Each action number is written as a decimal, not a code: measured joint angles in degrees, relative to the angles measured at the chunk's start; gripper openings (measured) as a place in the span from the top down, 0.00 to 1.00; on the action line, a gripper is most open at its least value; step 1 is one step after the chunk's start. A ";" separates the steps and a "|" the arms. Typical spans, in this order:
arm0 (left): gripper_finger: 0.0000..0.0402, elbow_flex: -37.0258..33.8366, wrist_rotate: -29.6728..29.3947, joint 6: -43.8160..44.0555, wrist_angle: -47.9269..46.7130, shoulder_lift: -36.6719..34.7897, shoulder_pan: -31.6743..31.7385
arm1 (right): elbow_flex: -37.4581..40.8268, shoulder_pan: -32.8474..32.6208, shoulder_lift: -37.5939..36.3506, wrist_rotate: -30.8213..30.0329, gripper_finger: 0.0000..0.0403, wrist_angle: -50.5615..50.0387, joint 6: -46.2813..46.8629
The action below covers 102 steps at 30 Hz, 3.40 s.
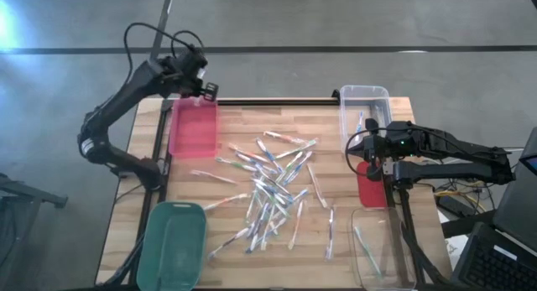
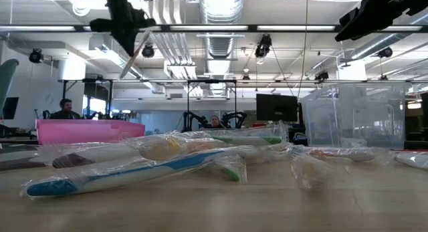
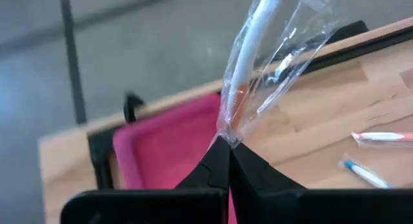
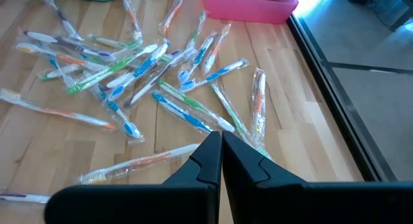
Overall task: Pick & Place Toothbrushes
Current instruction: Put the orange toothbrush into the pink bin, then put the green toothbrush into the green bin
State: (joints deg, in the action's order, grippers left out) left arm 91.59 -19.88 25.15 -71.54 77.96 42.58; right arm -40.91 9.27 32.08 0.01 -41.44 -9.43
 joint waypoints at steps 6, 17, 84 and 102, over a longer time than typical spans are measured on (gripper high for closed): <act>1.00 0.00 7.59 1.08 -1.84 3.28 7.45 | 0.00 -0.02 0.00 -0.02 0.98 -0.02 0.00; 1.00 0.00 15.92 3.49 -10.01 13.96 11.39 | 0.00 -0.01 0.00 -0.01 0.98 0.00 0.00; 0.77 -15.41 22.98 6.61 -2.86 22.31 18.21 | 0.00 -0.02 0.00 0.00 0.98 -0.02 0.00; 0.74 -0.82 23.15 2.93 -12.18 20.04 12.53 | 0.00 -0.01 0.00 0.00 0.98 -0.02 0.00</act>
State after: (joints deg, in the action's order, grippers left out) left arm 90.77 3.26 28.08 -83.72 98.00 55.11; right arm -40.91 9.26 32.08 0.01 -41.45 -9.43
